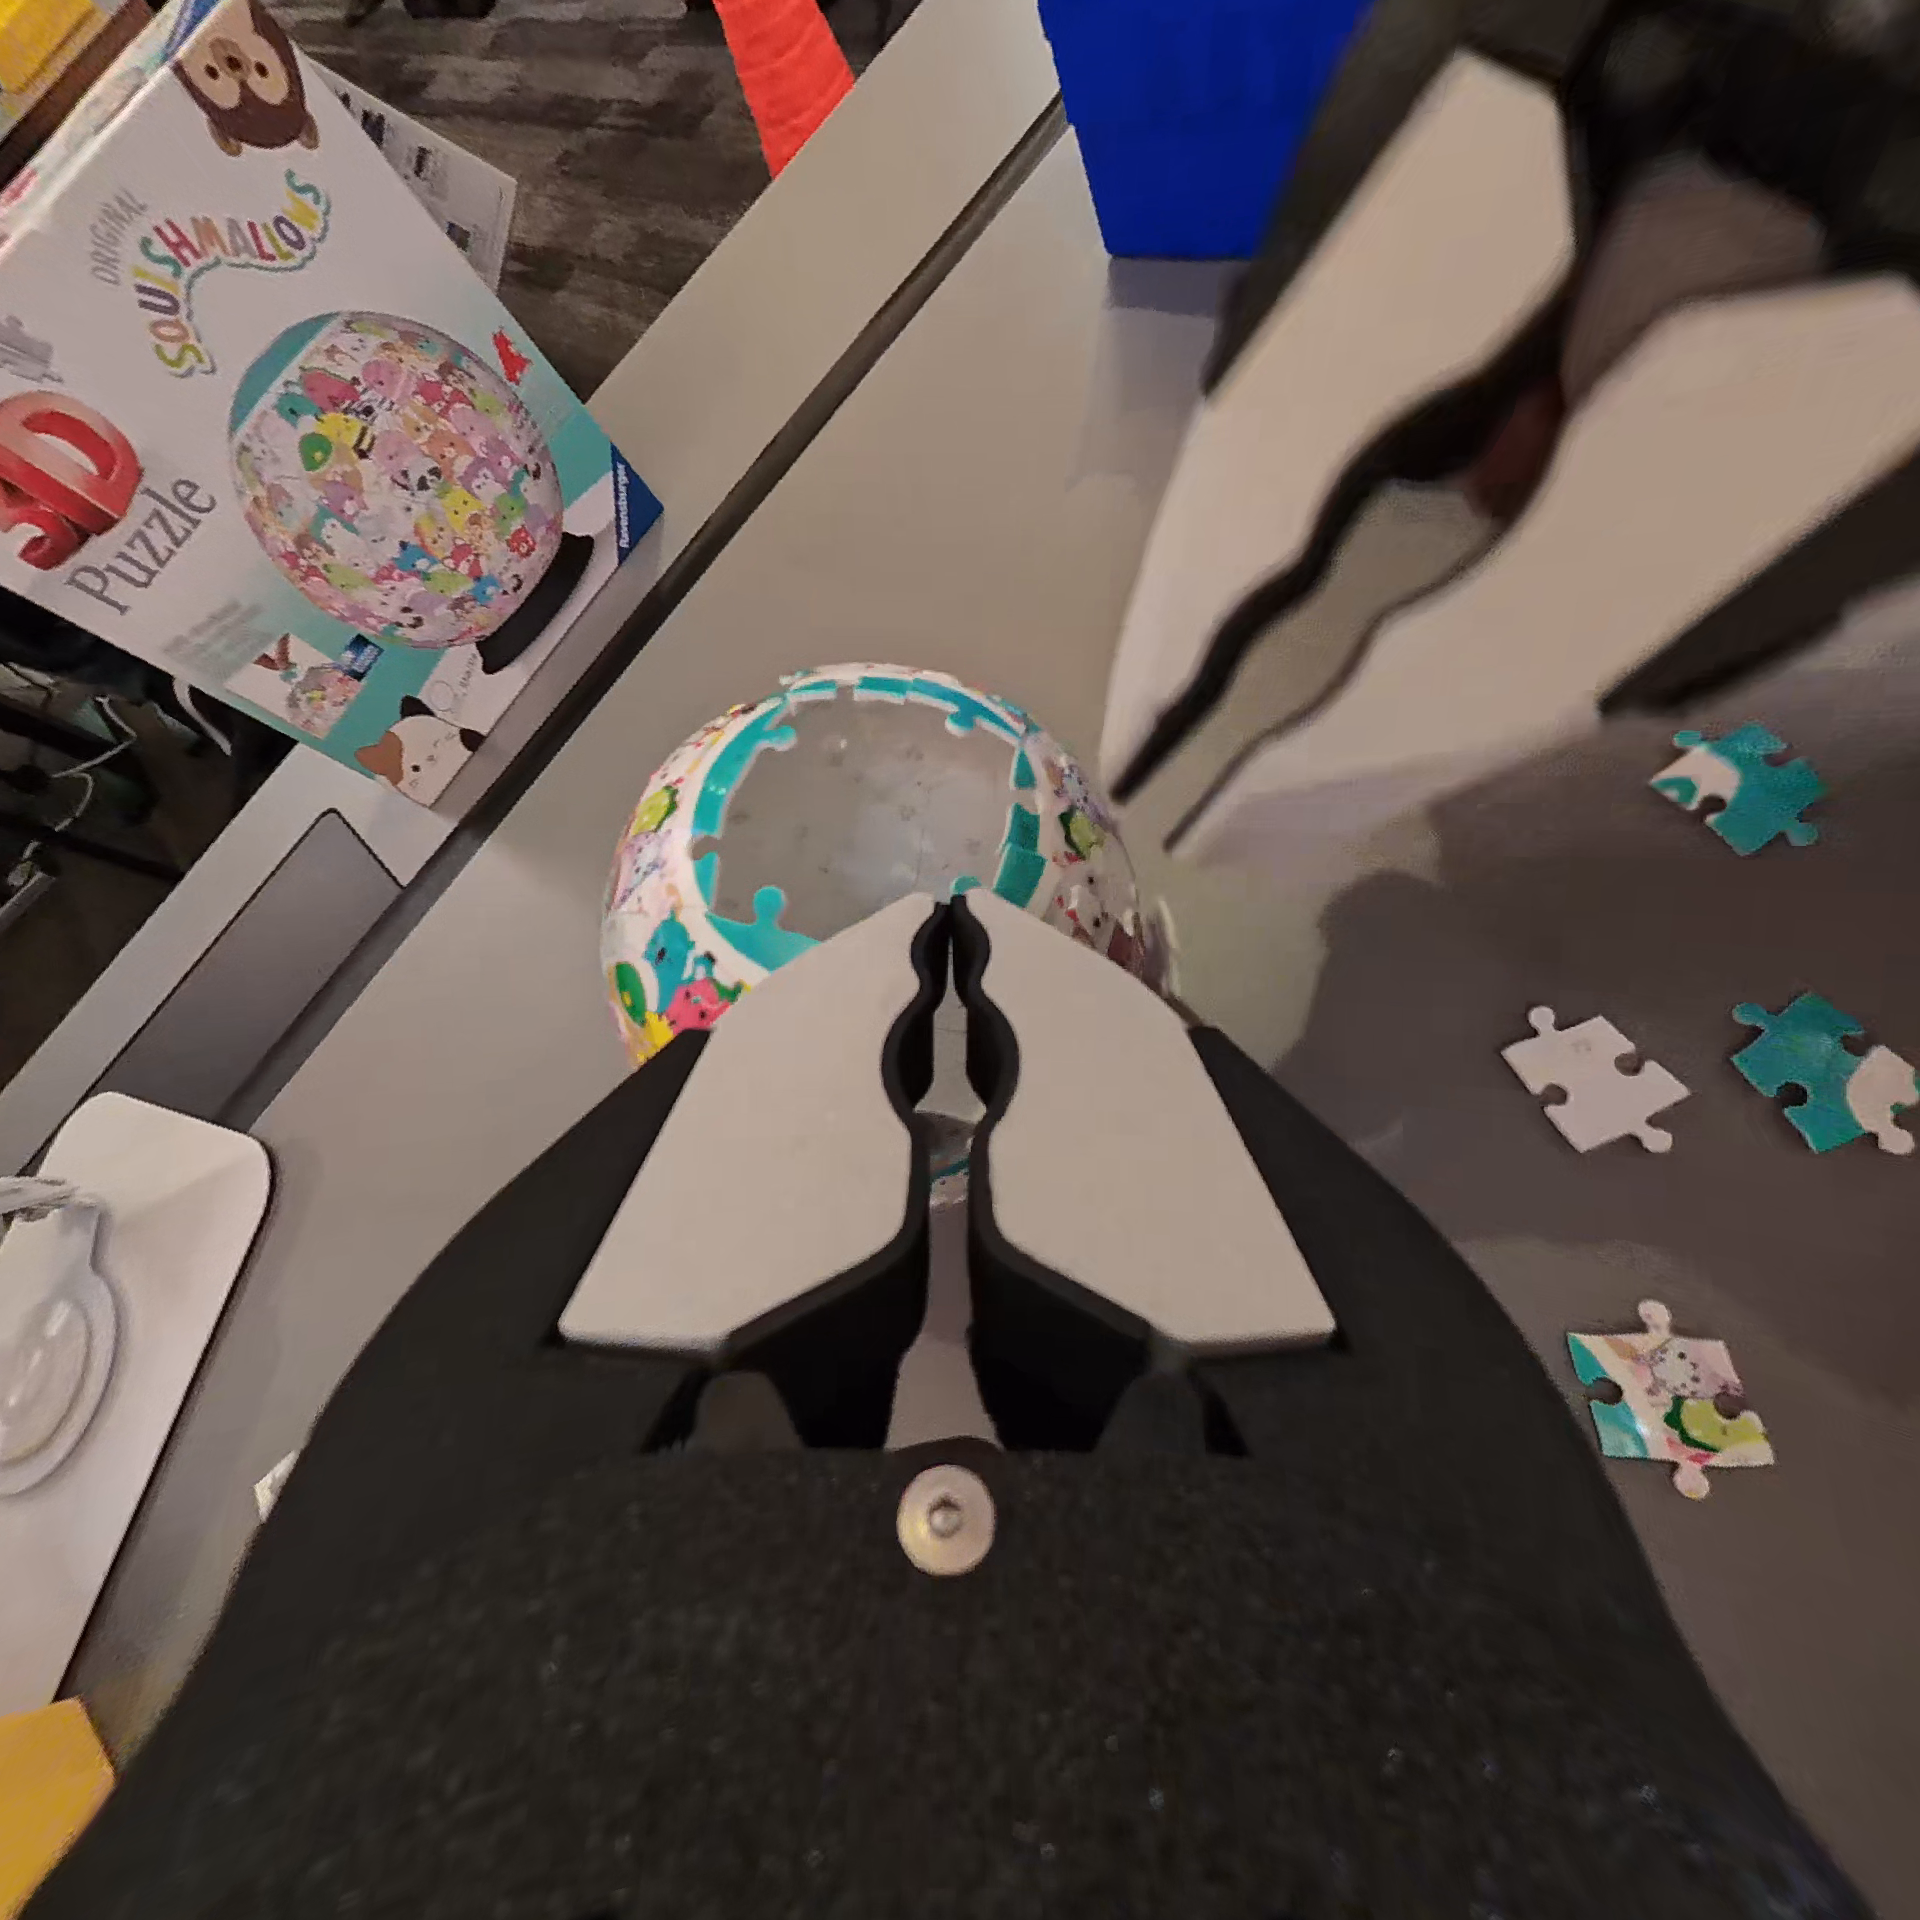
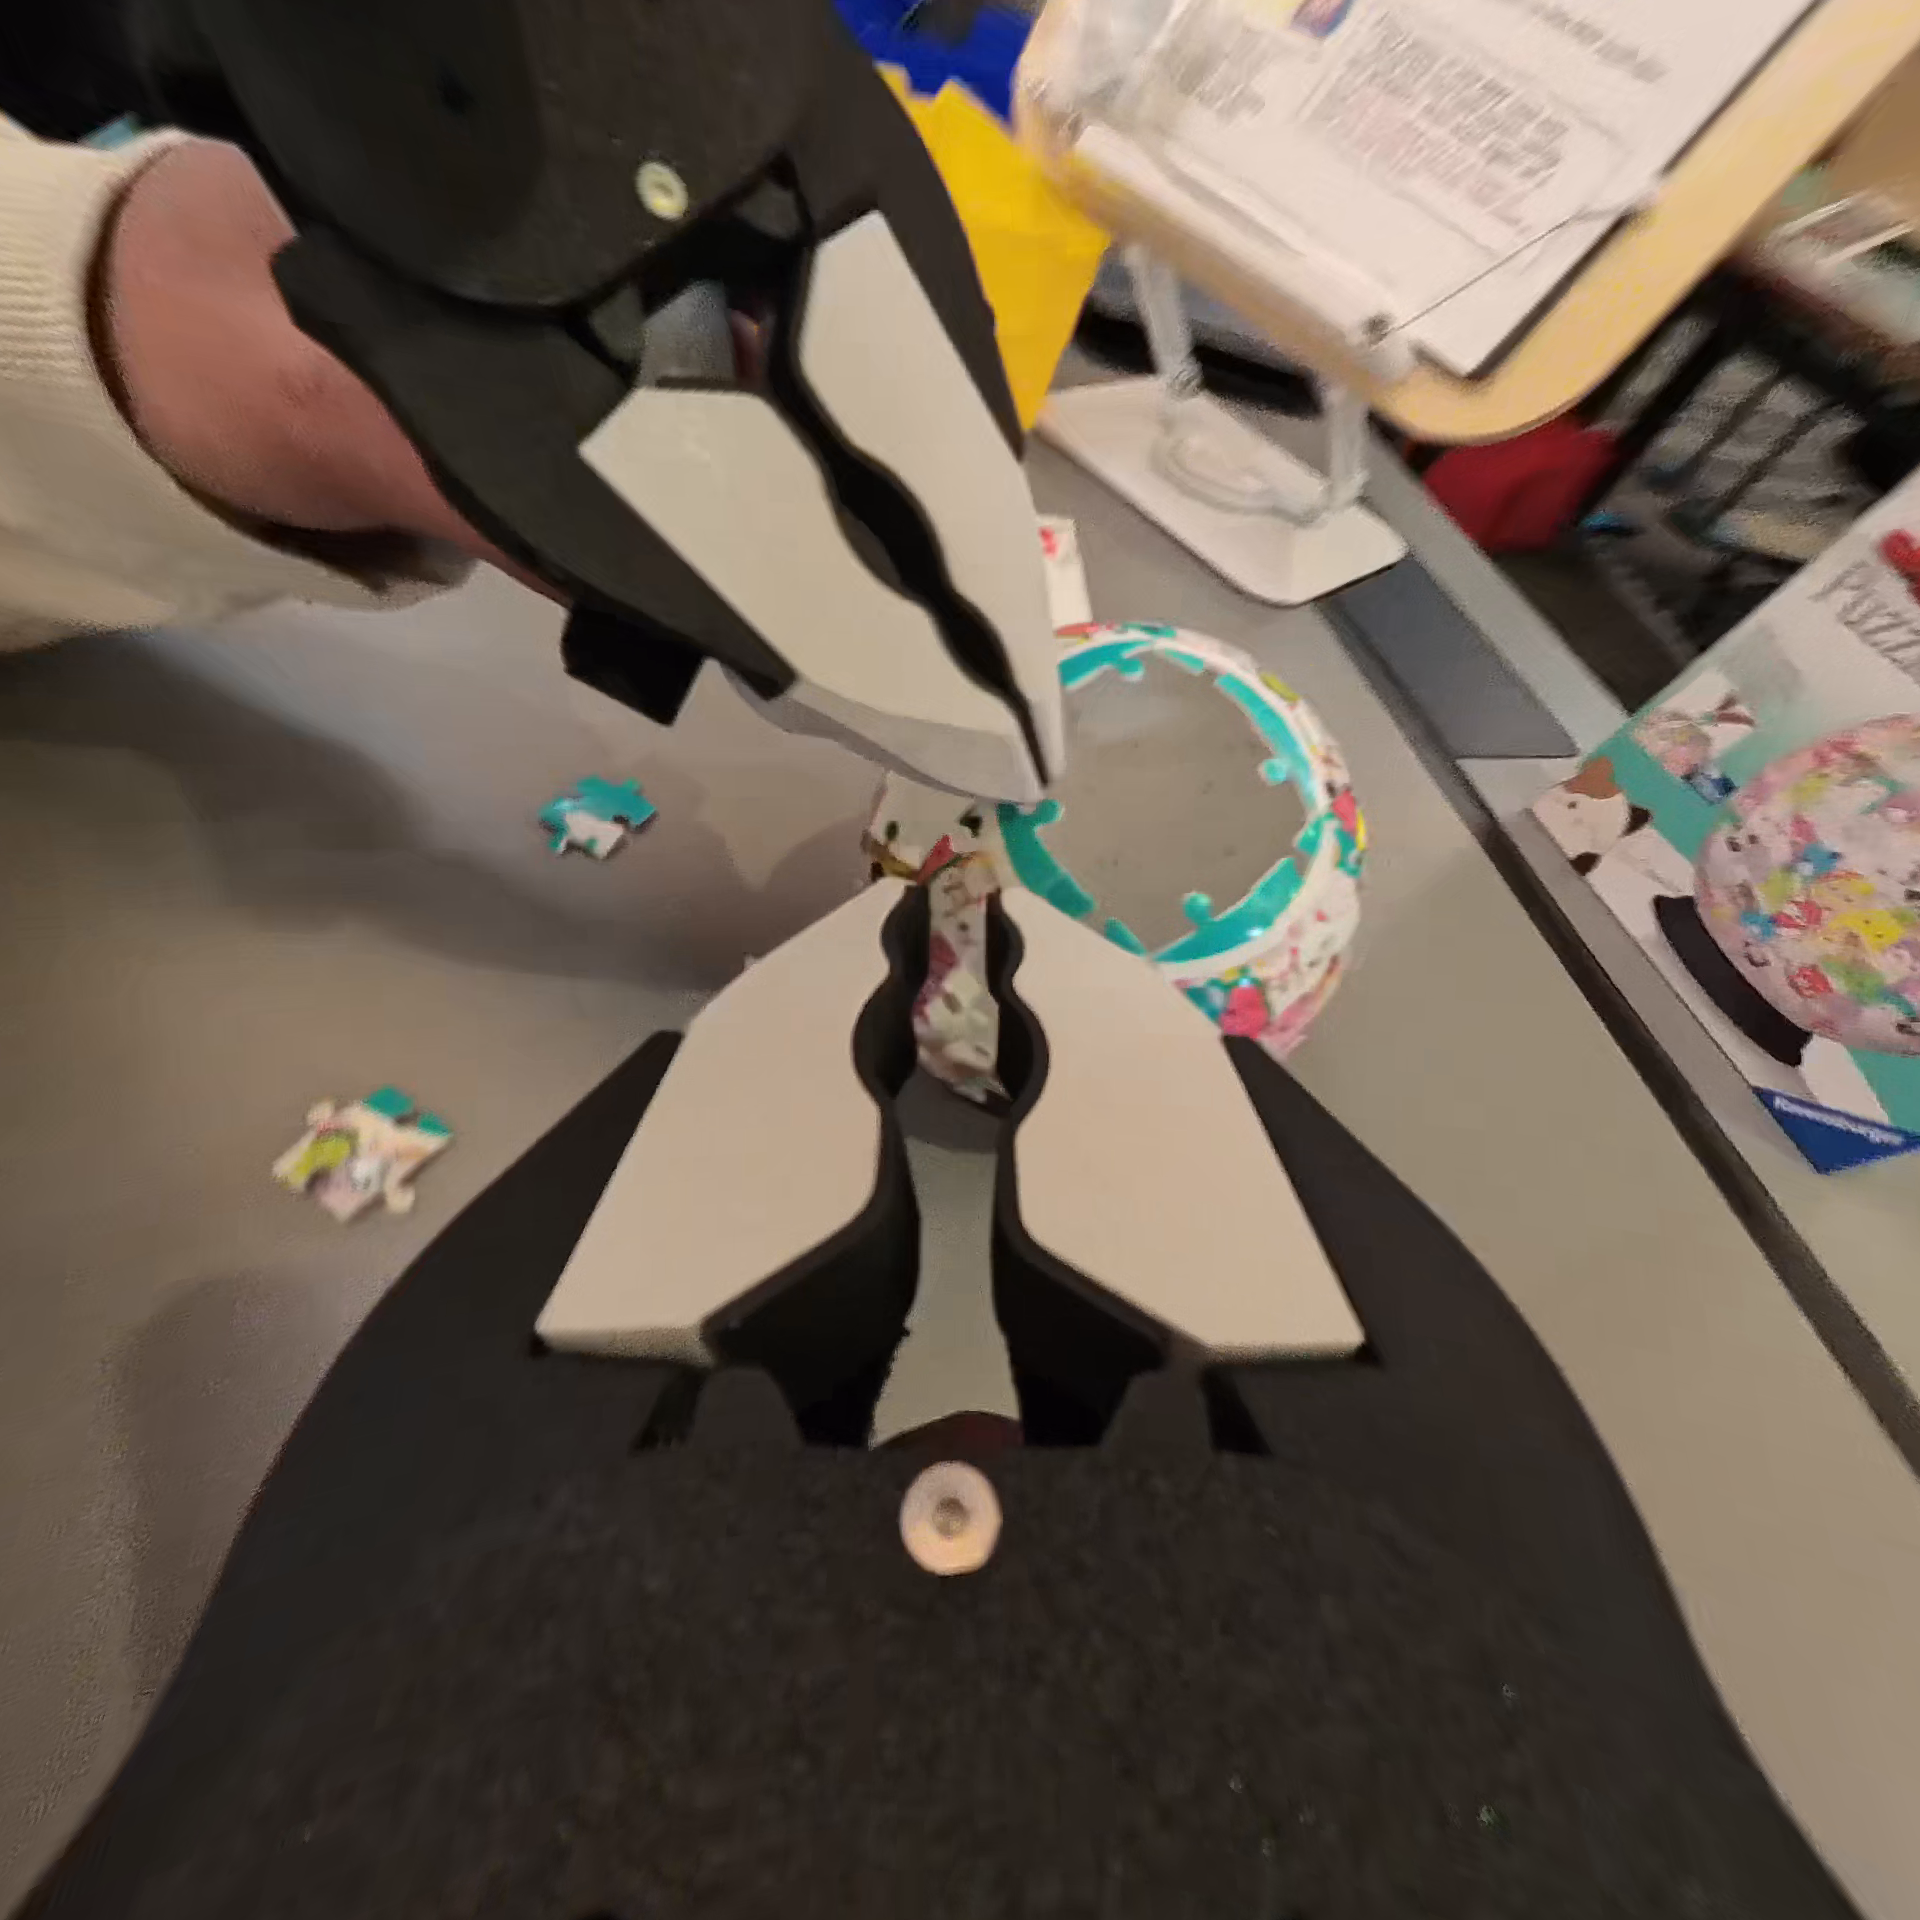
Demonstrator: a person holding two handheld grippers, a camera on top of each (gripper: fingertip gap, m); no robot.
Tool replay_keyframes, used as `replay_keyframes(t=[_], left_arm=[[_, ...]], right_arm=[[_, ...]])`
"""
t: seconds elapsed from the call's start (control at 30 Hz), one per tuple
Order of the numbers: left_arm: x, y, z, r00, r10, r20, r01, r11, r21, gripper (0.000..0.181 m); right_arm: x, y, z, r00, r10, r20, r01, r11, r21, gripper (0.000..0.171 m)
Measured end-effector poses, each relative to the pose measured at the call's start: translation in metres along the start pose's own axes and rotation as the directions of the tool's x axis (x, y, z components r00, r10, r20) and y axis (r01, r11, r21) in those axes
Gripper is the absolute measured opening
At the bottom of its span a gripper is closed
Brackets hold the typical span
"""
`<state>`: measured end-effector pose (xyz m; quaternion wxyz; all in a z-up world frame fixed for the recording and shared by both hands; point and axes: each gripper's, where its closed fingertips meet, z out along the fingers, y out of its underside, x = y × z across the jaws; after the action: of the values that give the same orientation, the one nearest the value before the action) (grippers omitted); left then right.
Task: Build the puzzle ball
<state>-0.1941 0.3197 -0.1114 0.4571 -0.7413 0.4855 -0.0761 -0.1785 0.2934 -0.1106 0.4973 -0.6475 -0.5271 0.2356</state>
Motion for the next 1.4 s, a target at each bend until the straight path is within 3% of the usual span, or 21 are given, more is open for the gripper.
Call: replay_keyframes(t=[0.17,0.23,0.43,0.53,0.73,0.9,1.4], left_arm=[[0.004,0.0,-0.006,0.999,-0.037,0.022,0.037,0.999,0.012,0.0],[0.009,-0.001,-0.011,0.998,-0.062,0.025,0.061,0.998,0.023,0.0],[0.038,0.001,-0.003,0.989,-0.141,-0.043,0.143,0.988,0.05,0.0],[0.038,0.005,0.005,0.988,-0.151,-0.012,0.151,0.987,0.054,0.0],[0.034,0.002,0.01,0.984,-0.172,0.042,0.168,0.982,0.082,0.0],[0.032,0.007,0.012,0.981,-0.177,0.078,0.172,0.983,0.069,0.0],[0.028,0.002,0.013,0.973,-0.207,0.098,0.2,0.977,0.08,0.0]], right_arm=[[0.017,-0.004,-0.003,0.96,-0.05,0.274,0.104,0.977,-0.184,0.021],[0.024,0.005,0.0,0.952,-0.094,0.291,0.175,0.948,-0.266,0.023],[0.019,-0.002,0.011,0.911,-0.198,0.361,0.288,0.933,-0.216,0.022],[0.022,-0.005,0.013,0.867,-0.242,0.436,0.371,0.897,-0.24,0.022],[0.015,0.003,0.01,0.751,-0.09,0.655,0.421,0.828,-0.369,0.026],[0.017,0.01,0.01,0.731,-0.094,0.676,0.477,0.779,-0.408,0.028],[0.014,0.016,0.009,0.723,-0.085,0.685,0.472,0.785,-0.401,0.025]])
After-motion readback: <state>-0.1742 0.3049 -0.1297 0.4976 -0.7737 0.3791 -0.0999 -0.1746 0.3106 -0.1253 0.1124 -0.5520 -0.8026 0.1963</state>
